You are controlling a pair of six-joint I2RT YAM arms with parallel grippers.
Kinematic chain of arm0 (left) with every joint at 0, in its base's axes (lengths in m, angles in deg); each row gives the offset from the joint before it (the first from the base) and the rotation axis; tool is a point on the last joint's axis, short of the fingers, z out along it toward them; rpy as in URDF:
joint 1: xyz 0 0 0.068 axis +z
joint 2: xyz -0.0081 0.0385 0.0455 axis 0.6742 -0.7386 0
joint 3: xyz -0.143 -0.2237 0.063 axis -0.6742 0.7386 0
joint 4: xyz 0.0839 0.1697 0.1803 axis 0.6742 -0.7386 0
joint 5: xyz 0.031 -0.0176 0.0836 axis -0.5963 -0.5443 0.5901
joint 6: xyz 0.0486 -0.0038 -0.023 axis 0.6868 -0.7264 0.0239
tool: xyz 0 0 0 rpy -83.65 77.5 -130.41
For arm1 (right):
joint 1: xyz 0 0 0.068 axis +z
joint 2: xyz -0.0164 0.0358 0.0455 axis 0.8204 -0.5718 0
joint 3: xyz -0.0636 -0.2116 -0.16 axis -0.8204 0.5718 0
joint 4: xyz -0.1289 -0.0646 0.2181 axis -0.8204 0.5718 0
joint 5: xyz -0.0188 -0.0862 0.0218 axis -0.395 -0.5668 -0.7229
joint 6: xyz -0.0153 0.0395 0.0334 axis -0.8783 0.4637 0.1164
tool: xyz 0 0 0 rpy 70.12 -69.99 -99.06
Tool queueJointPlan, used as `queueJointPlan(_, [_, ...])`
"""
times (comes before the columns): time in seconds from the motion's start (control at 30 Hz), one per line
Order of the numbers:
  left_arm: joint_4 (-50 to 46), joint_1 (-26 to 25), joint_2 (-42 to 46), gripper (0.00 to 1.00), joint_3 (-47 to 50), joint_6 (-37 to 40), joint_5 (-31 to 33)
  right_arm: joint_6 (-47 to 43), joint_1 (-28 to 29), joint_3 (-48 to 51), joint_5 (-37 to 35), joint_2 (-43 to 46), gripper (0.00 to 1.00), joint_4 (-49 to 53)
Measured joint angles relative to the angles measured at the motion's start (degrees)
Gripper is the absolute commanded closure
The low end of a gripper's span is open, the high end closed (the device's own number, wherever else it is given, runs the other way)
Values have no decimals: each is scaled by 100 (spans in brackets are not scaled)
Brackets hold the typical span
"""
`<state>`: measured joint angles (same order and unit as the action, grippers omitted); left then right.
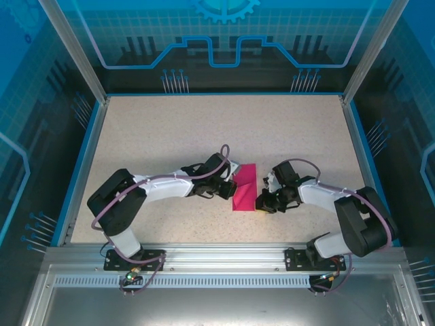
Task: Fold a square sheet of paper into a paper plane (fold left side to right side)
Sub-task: Fold the triangle a second time at the center of the table.
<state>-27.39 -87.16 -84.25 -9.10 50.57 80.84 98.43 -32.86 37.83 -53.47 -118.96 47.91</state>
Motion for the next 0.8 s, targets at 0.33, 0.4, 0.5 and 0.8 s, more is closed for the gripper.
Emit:
queueJointPlan(0.33, [-28, 79, -348, 100, -208, 122, -164, -55, 96, -201, -308, -173, 90, 210])
queueJointPlan(0.4, [-26, 114, -413, 100, -210, 125, -188, -70, 101, -212, -334, -175, 90, 223])
queueJointPlan(0.5, [-26, 157, -501, 100, -227, 125, -205, -76, 103, -221, -350, -175, 90, 245])
queueJointPlan(0.8, [-26, 192, -616, 100, -282, 125, -251, -133, 111, -232, -374, -186, 90, 260])
